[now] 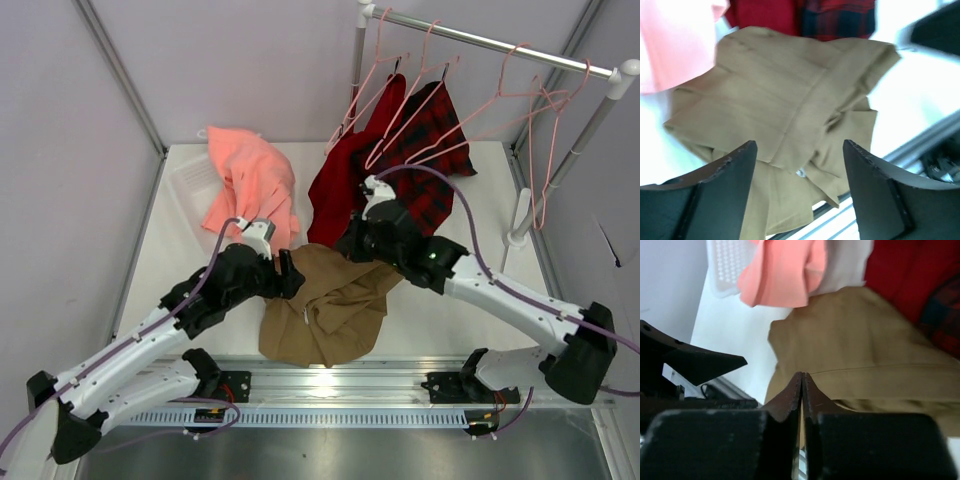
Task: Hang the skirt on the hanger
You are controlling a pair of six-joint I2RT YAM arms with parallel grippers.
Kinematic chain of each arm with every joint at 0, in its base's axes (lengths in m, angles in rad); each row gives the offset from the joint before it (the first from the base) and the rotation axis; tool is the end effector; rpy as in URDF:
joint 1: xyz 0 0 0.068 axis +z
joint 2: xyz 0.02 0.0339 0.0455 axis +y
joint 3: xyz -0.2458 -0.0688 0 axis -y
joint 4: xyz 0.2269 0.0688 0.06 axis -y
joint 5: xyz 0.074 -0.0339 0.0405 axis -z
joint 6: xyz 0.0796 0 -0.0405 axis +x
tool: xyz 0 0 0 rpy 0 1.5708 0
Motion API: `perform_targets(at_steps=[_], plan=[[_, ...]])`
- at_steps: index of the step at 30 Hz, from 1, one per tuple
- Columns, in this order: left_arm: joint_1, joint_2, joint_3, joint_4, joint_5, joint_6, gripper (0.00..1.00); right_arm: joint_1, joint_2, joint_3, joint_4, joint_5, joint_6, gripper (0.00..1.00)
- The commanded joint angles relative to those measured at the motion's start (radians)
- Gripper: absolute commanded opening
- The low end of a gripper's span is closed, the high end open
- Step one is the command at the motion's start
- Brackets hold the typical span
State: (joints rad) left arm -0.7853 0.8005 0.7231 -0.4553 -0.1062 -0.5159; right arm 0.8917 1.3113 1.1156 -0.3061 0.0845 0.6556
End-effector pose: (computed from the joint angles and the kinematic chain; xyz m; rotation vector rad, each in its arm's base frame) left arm 0.1556 -0.1437 0.2544 0.2263 2.1604 -0.6595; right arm 0.2097 0.2491 0.2921 -0.2031 2.1769 0.8380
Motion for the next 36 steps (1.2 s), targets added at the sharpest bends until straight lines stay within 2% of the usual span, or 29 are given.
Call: perform_targets(at_steps=[1,3,4,7,8,10,13,14,15,16,19,22,25,31,36], plan=[[-0.003,0.049,0.018,-0.031,-0.09,-0.065,0.77,-0.01,-0.093,0.076,-0.122,0.158,-0.109,0.15],[-0.002,0.109,0.041,-0.036,-0.105,-0.075,0.79,-0.004,-0.11,0.154,-0.194,0.198,-0.142,0.29],[0.0,0.129,0.045,-0.043,-0.112,-0.079,0.8,-0.004,-0.112,0.185,-0.217,0.23,-0.174,0.46],[0.018,0.212,0.093,-0.059,-0.116,-0.07,0.82,0.001,-0.09,0.331,-0.35,0.296,-0.218,0.64],[0.023,0.23,0.102,-0.062,-0.115,-0.064,0.82,0.003,-0.083,0.37,-0.372,0.348,-0.229,0.67],[0.04,0.27,0.125,-0.068,-0.11,-0.049,0.82,0.004,-0.049,0.495,-0.439,0.408,-0.254,0.7],[0.061,0.278,0.134,-0.065,-0.095,-0.032,0.82,-0.016,0.002,0.683,-0.558,0.622,-0.26,0.74],[0.067,0.273,0.131,-0.056,-0.09,-0.027,0.83,-0.032,0.044,0.731,-0.592,0.674,-0.242,0.76],[0.078,0.269,0.131,-0.054,-0.087,-0.021,0.83,-0.101,0.069,0.781,-0.637,0.723,-0.222,0.76],[0.083,0.253,0.127,-0.052,-0.086,-0.012,0.83,-0.146,0.097,0.887,-0.677,0.715,-0.206,0.77],[0.1,0.223,0.125,-0.052,-0.087,0.007,0.84,-0.317,0.178,0.992,-0.763,0.655,-0.171,0.77],[0.119,0.2,0.122,-0.062,-0.095,0.019,0.85,-0.436,0.235,0.997,-0.749,0.595,-0.156,0.77],[0.136,0.186,0.115,-0.072,-0.104,0.031,0.86,-0.499,0.293,0.992,-0.725,0.587,-0.151,0.77],[0.169,0.17,0.09,-0.083,-0.118,0.057,0.87,-0.52,0.336,0.931,-0.561,0.638,-0.2,0.74],[0.189,0.166,0.088,-0.094,-0.121,0.073,0.87,-0.528,0.381,0.955,-0.521,0.69,-0.228,0.72]])
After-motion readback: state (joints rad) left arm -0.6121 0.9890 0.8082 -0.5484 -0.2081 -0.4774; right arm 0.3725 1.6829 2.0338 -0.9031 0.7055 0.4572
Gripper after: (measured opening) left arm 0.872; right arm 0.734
